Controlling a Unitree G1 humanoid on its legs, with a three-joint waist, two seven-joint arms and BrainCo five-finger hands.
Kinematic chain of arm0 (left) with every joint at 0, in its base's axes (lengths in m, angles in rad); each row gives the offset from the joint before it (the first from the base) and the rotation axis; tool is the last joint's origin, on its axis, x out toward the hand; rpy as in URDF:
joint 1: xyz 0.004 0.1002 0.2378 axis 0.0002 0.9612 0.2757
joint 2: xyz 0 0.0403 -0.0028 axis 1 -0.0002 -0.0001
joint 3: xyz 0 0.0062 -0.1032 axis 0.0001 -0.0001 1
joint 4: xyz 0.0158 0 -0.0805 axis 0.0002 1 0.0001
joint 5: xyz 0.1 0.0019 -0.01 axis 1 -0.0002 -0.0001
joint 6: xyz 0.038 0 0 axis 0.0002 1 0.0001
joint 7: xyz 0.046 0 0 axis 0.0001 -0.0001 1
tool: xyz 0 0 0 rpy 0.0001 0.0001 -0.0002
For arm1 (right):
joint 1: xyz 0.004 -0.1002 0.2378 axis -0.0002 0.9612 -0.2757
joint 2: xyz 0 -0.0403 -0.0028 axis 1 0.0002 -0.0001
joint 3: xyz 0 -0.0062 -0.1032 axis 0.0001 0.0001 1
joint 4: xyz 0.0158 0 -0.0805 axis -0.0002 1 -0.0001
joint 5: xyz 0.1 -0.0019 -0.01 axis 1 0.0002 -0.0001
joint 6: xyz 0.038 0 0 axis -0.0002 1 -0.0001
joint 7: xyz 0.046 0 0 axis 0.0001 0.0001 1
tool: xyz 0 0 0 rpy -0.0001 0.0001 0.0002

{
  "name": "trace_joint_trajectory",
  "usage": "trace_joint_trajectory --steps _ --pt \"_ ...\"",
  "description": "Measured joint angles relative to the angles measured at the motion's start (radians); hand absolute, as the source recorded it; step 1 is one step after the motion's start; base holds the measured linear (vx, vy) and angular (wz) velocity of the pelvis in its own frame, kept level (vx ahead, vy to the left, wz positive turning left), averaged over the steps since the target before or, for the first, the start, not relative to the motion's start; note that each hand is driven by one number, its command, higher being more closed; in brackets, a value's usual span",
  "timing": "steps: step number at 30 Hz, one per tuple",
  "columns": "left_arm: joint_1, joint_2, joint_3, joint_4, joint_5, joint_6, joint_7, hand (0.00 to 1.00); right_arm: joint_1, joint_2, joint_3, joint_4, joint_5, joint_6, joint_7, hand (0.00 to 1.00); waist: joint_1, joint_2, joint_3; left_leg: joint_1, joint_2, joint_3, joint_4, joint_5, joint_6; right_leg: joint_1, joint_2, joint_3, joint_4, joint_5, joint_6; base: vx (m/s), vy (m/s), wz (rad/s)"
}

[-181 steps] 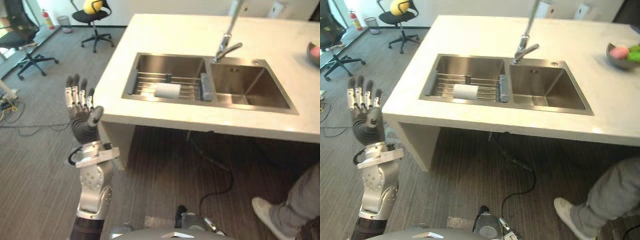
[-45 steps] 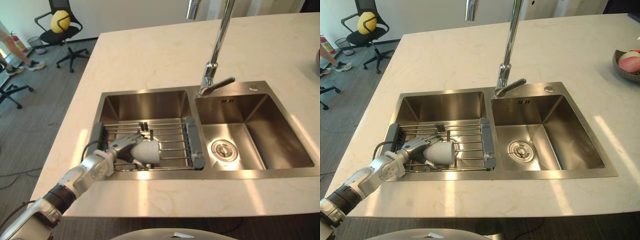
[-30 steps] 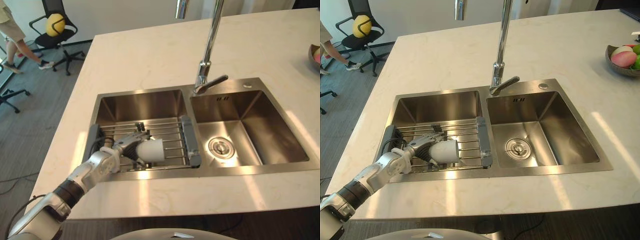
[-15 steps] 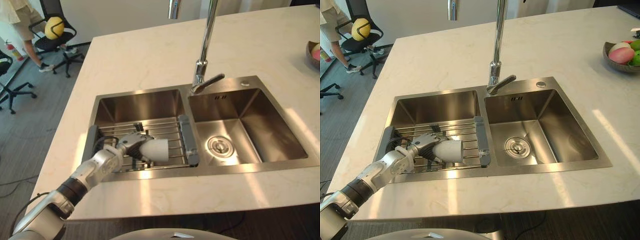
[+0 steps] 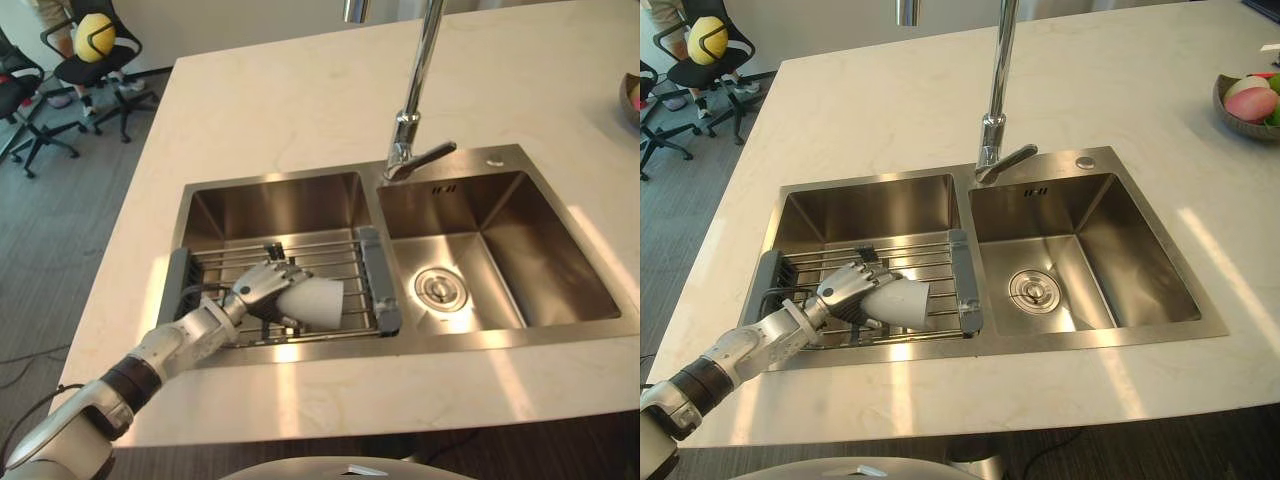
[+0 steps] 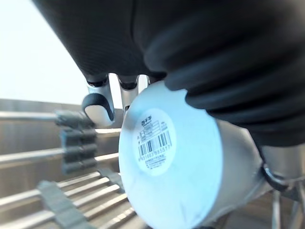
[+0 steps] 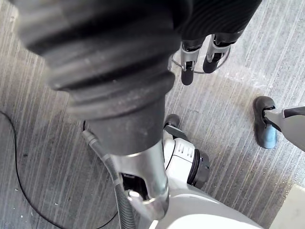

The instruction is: Walk over to the sink, pick up the cup, carry it to the dishwasher, place the cup inside the dishwasher, then close the dishwasher door

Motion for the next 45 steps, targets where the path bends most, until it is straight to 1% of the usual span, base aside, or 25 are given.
trace_joint_trajectory --steps 2,3,5,6,8,11,14,15,17,20,22,23,25,26,29,31,32,35,37,38,40,42,43,44,45 --pt "0.003 0.014 0.08 -0.02 -0.001 -0.008 0.111 1.0 0.0 -0.01 0.021 0.0 -0.001 0.003 -0.001 0.0 0.009 -0.003 0.002 0.0 -0.003 -0.031 0.0 0.006 0.004 0.018 -0.01 -0.029 -0.001 -0.003 0.002 0.01 -0.009 0.35" --pt "0.006 0.021 0.101 -0.039 -0.002 -0.009 0.137 1.0 -0.001 -0.012 0.023 0.0 -0.001 0.004 -0.001 0.0 0.013 -0.005 0.002 0.001 -0.003 -0.039 0.0 0.007 0.005 0.021 -0.011 -0.035 -0.001 -0.004 0.002 0.01 -0.021 0.39" --pt "0.013 0.048 0.166 -0.125 -0.009 -0.031 0.242 1.0 0.002 -0.014 0.023 0.004 -0.001 0.004 -0.004 0.0 0.038 -0.016 0.006 0.001 -0.003 -0.058 0.0 0.012 0.006 0.035 -0.017 -0.053 -0.002 -0.004 0.001 -0.01 -0.015 0.26" --pt "0.017 0.05 0.183 -0.146 -0.009 -0.035 0.263 1.0 0.002 -0.014 0.024 0.006 -0.001 0.004 -0.005 0.0 0.043 -0.019 0.005 0.0 -0.003 -0.063 0.0 0.014 0.006 0.037 -0.019 -0.057 -0.002 -0.004 0.001 -0.02 -0.012 0.27" --pt "0.025 0.052 0.23 -0.211 -0.01 -0.045 0.334 1.0 0.002 -0.019 0.043 0.005 -0.002 0.003 -0.008 0.0 0.055 -0.031 0.004 -0.001 -0.004 -0.085 0.0 0.02 0.008 0.056 -0.026 -0.079 -0.007 -0.005 0.001 -0.03 -0.012 0.29" --pt "0.044 0.052 0.28 -0.261 -0.015 -0.052 0.38 1.0 0.001 -0.02 0.052 0.003 -0.005 0.001 -0.015 0.0 0.065 -0.041 0.0 -0.004 -0.004 -0.1 0.0 0.023 0.01 0.065 -0.027 -0.087 -0.011 -0.005 0.001 -0.05 -0.014 0.12" --pt "0.061 0.048 0.343 -0.296 -0.065 -0.052 0.412 1.0 0.001 -0.013 0.051 0.003 -0.021 0.001 -0.016 0.0 0.067 -0.055 -0.008 -0.009 -0.003 -0.119 -0.001 0.028 0.01 0.077 -0.029 -0.105 -0.024 -0.005 0.001 -0.03 -0.012 0.18" --pt "0.069 0.027 0.38 -0.313 -0.104 -0.051 0.412 1.0 0.001 -0.011 0.047 0.005 -0.022 -0.001 -0.015 0.0 0.067 -0.059 -0.011 -0.012 -0.002 -0.133 -0.001 0.03 0.01 0.088 -0.029 -0.116 -0.03 -0.003 0.002 -0.01 -0.013 0.23" --pt "0.093 -0.008 0.417 -0.34 -0.167 -0.055 0.412 1.0 0.002 -0.008 0.037 0.011 -0.029 -0.007 -0.015 0.0 0.069 -0.06 -0.018 -0.016 -0.002 -0.14 -0.001 0.031 0.01 0.09 -0.029 -0.125 -0.032 -0.002 0.002 0.01 -0.005 0.16" --pt "0.166 -0.144 0.469 -0.428 -0.383 -0.058 0.399 1.0 0.008 0.013 -0.006 0.042 -0.06 -0.016 -0.015 0.0 0.097 -0.072 -0.033 -0.018 -0.001 -0.157 0.0 0.031 0.009 0.103 -0.028 -0.134 -0.034 -0.003 0.001 0.04 0.005 0.15" --pt "0.203 -0.23 0.49 -0.452 -0.479 -0.055 0.381 1.0 0.009 0.029 -0.03 0.048 -0.071 -0.017 -0.017 0.0 0.112 -0.082 -0.039 -0.016 -0.001 -0.164 0.001 0.031 0.009 0.112 -0.028 -0.136 -0.037 -0.003 0.001 0.02 0.003 0.15" --pt "0.233 -0.283 0.514 -0.465 -0.534 -0.054 0.368 1.0 0.009 0.035 -0.04 0.051 -0.091 -0.02 -0.021 0.0 0.115 -0.089 -0.042 -0.015 -0.001 -0.171 0.002 0.03 0.01 0.119 -0.028 -0.138 -0.041 -0.003 0.001 0.0 0.004 0.16" --pt "0.265 -0.36 0.549 -0.471 -0.614 -0.059 0.342 1.0 0.011 0.048 -0.049 0.052 -0.1 -0.02 -0.029 0.0 0.117 -0.101 -0.049 -0.015 -0.001 -0.183 0.007 0.028 0.01 0.13 -0.029 -0.141 -0.044 -0.004 0.0 -0.01 0.0 0.16" --pt "0.278 -0.407 0.567 -0.472 -0.682 -0.062 0.32 1.0 0.011 0.051 -0.05 0.052 -0.101 -0.019 -0.044 0.0 0.123 -0.108 -0.053 -0.015 -0.001 -0.187 0.014 0.026 0.011 0.137 -0.029 -0.143 -0.045 -0.005 -0.001 -0.02 -0.004 0.1" --pt "0.299 -0.485 0.591 -0.478 -0.822 -0.072 0.253 1.0 0.017 0.053 -0.049 0.049 -0.137 -0.013 -0.061 0.0 0.138 -0.117 -0.059 -0.014 0.001 -0.193 0.024 0.017 0.01 0.147 -0.031 -0.147 -0.045 -0.009 -0.005 -0.04 -0.01 0.06" --pt "0.306 -0.515 0.597 -0.506 -0.868 -0.073 0.225 1.0 0.018 0.053 -0.048 0.043 -0.14 -0.007 -0.071 0.0 0.141 -0.12 -0.058 -0.015 0.001 -0.205 0.035 0.012 0.01 0.159 -0.034 -0.157 -0.042 -0.016 -0.008 -0.04 -0.014 0.13" --pt "0.323 -0.535 0.611 -0.535 -0.869 -0.074 0.21 1.0 0.019 0.053 -0.044 0.041 -0.143 -0.004 -0.083 0.0 0.141 -0.122 -0.061 -0.013 0.0 -0.207 0.039 0.011 0.01 0.159 -0.037 -0.157 -0.034 -0.021 -0.006 -0.03 -0.015 0.13" --pt "0.34 -0.56 0.635 -0.559 -0.868 -0.074 0.204 1.0 0.019 0.053 -0.037 0.037 -0.178 0.008 -0.095 0.0 0.149 -0.125 -0.063 -0.01 -0.001 -0.212 0.041 0.011 0.01 0.159 -0.043 -0.16 -0.016 -0.025 -0.003 -0.02 -0.016 0.06" --pt "0.362 -0.568 0.679 -0.562 -0.865 -0.07 0.204 1.0 0.016 0.045 -0.024 0.034 -0.181 0.036 -0.112 0.0 0.162 -0.129 -0.063 -0.003 0.0 -0.216 0.042 0.01 0.009 0.168 -0.043 -0.161 -0.011 -0.026 -0.003 -0.01 -0.008 0.03" --pt "0.368 -0.57 0.692 -0.566 -0.865 -0.067 0.203 1.0 0.016 0.045 -0.024 0.035 -0.18 0.041 -0.113 0.0 0.164 -0.13 -0.062 -0.002 0.0 -0.22 0.043 0.01 0.009 0.172 -0.043 -0.162 -0.011 -0.026 -0.003 -0.02 -0.021 0.17" --pt "0.384 -0.572 0.752 -0.578 -0.864 -0.051 0.204 1.0 0.015 0.047 -0.024 0.035 -0.181 0.057 -0.114 0.0 0.171 -0.14 -0.06 -0.004 0.0 -0.255 0.053 -0.001 0.008 0.192 -0.043 -0.153 -0.008 -0.033 -0.007 -0.03 -0.024 0.4" --pt "0.39 -0.571 0.795 -0.579 -0.864 -0.05 0.205 1.0 0.014 0.048 -0.019 0.037 -0.181 0.06 -0.116 0.0 0.176 -0.148 -0.065 -0.018 -0.003 -0.29 0.059 -0.001 0.009 0.192 -0.043 -0.126 0.001 -0.051 -0.008 -0.02 -0.03 0.51" --pt "0.398 -0.572 0.825 -0.587 -0.863 -0.05 0.213 1.0 0.018 0.051 -0.014 0.039 -0.182 0.067 -0.127 0.0 0.182 -0.159 -0.069 -0.029 -0.006 -0.314 0.064 0.0 0.008 0.195 -0.042 -0.125 0.001 -0.056 0.0 -0.01 -0.062 0.51" --pt "0.407 -0.571 0.859 -0.59 -0.861 -0.05 0.22 1.0 0.02 0.048 0.016 0.041 -0.201 0.081 -0.133 0.0 0.2 -0.168 -0.076 -0.047 0.001 -0.334 0.073 0.0 0.006 0.193 -0.034 -0.126 -0.002 -0.056 0.001 -0.01 -0.07 0.45" --pt "0.408 -0.571 0.87 -0.59 -0.861 -0.05 0.225 1.0 0.02 0.045 0.026 0.04 -0.209 0.082 -0.133 0.0 0.206 -0.171 -0.078 -0.056 0.004 -0.343 0.075 0.002 0.004 0.191 -0.031 -0.123 -0.002 -0.056 0.002 -0.01 -0.073 0.45"
